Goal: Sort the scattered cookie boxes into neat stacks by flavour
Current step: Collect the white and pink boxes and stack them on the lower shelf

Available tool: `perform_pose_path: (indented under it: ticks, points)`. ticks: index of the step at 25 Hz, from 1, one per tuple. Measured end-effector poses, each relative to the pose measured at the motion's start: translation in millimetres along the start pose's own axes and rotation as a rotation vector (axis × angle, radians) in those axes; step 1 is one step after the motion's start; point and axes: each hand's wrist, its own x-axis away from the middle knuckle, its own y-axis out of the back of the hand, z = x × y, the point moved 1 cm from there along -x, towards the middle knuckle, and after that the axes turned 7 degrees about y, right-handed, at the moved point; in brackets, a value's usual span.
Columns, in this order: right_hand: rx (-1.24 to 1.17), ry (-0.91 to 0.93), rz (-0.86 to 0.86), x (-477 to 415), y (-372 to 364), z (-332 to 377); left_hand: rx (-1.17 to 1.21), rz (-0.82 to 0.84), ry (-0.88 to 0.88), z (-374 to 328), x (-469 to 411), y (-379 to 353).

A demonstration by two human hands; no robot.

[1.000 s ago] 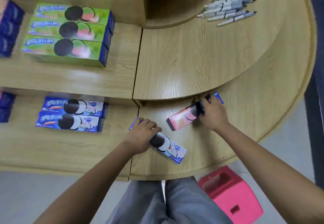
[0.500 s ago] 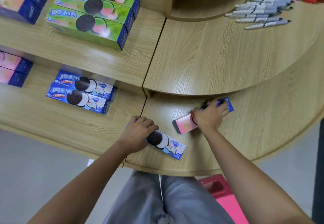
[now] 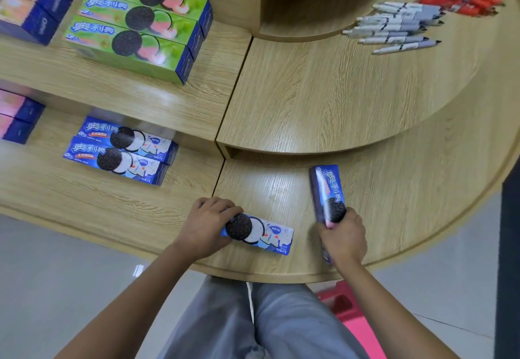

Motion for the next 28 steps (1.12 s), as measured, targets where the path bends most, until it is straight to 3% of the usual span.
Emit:
perform_pose_path:
  ticks: [7,14,20,28]
  points:
    - [0.003,0.448,0.071,8,28,32,0.020,-0.117,0.088,12,41,30]
    - [-0.023,0.787,0.158,56,29,144,0.061,-0.244,0.279,74,129,60]
    - [-0.054,0.884,0.203,115,-23,250,0.017,-0.243,0.310,172,199,89]
    - [-0.194,0.737,0.124,157,-69,316,-0.025,-0.102,0.198,265,171,95]
